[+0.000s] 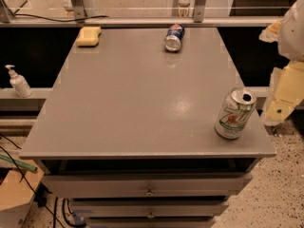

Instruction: Move 7up can near sponge

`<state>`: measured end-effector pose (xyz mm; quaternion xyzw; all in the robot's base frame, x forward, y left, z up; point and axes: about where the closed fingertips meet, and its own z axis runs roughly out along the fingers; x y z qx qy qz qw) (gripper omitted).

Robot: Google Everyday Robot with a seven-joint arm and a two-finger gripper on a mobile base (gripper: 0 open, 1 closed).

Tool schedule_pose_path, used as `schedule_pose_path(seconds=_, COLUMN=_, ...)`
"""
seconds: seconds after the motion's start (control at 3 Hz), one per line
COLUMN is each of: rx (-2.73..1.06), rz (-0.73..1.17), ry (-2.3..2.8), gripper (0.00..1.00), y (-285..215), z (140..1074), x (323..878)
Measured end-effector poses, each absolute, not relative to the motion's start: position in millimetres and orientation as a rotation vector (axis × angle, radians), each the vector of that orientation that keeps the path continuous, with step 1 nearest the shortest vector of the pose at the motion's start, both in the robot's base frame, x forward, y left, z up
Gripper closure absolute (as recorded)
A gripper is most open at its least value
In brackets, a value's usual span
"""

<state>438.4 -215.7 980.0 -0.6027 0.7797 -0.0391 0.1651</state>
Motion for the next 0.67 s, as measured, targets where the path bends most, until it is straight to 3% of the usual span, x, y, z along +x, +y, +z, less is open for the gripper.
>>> schedule_pose_path(seconds=0.67, rx=-1.724, rz=-0.103, ry=2.193, gripper=0.0, y=-213.0, z=976.5, x=438.5)
